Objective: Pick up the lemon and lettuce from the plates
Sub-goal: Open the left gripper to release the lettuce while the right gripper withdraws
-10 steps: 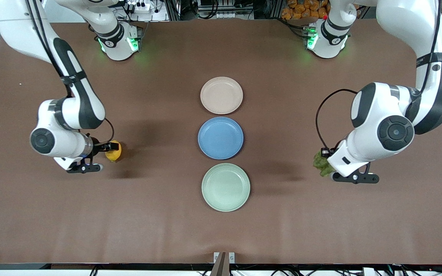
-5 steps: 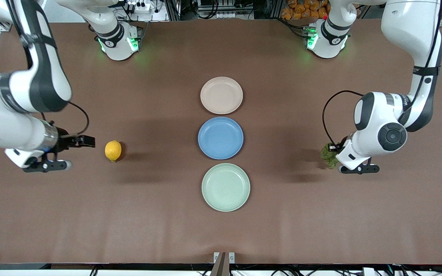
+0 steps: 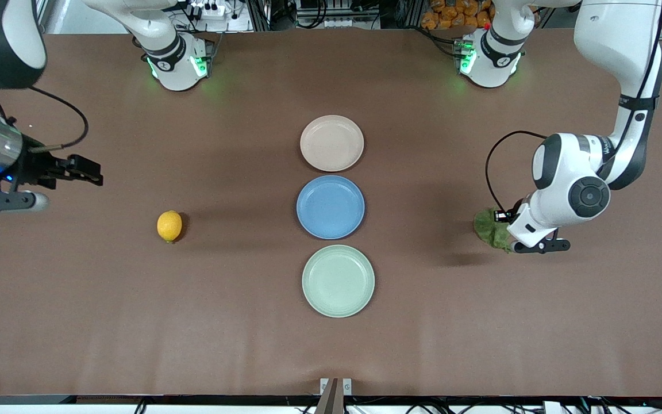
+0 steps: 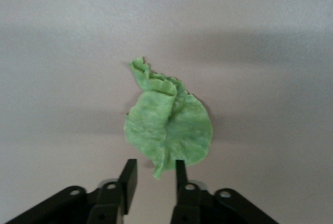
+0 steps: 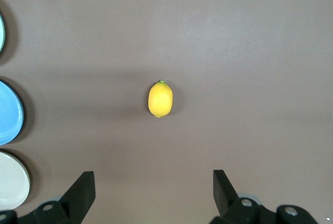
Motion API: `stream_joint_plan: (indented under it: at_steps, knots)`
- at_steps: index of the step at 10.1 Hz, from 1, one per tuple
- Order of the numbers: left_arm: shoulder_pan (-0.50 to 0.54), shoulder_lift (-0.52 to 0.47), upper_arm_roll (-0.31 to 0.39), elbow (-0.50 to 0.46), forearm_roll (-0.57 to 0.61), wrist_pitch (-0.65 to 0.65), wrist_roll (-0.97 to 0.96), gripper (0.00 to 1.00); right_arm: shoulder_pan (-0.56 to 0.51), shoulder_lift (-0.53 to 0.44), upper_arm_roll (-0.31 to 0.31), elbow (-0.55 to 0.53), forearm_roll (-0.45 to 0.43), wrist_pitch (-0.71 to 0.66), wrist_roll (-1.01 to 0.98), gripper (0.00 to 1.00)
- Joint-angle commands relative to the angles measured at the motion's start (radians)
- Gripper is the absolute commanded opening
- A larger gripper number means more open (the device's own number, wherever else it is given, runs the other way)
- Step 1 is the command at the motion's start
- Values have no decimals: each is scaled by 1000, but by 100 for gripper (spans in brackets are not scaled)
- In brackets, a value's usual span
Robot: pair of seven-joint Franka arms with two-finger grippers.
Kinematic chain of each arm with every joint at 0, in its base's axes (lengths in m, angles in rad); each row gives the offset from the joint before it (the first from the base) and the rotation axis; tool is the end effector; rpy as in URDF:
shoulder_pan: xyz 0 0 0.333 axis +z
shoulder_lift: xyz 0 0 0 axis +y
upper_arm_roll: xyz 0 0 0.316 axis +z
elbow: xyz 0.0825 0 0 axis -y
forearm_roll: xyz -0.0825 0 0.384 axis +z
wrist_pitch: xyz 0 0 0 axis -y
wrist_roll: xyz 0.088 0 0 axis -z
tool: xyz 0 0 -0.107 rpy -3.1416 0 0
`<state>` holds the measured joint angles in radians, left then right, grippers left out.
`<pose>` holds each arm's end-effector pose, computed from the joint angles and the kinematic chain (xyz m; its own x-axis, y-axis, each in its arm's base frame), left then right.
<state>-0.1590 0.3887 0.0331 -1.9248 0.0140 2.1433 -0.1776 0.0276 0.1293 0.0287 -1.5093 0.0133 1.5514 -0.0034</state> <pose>0.5986 -0.0759 0.2750 0.9856 0.0454 -0.1626 0.0374 -0.9979 -0.0524 0.5886 0.0336 0.5778 0.9944 0.0598 -0.0870 0.0585 -0.9981 -0.0173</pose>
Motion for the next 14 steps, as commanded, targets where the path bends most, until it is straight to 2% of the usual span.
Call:
stream_joint_plan:
  at_steps: [1,3,5,7,10,12,14]
  knots:
    - [9,-39,1,90,1,-84,21,100,-5,-54,7,9,-19,-22,-27,100]
    - [10,-34,5,308,18,-304,21,100,-3,-62,7,38,-30,-36,-27,100]
    - [10,-43,7,465,30,-454,23,100,-3,-63,8,47,-33,-36,-20,100]
    - [10,-95,4,494,27,-479,23,100,-6,-57,5,70,-38,-4,-18,100]
    - [9,-148,13,498,27,-480,23,100,-31,-51,5,72,-32,119,-17,100]
    - [10,-209,14,497,32,-480,26,100,-38,-51,4,69,-33,110,-17,100]
    - [10,-240,13,484,29,-537,52,100,-40,-65,5,69,-32,64,-17,100]
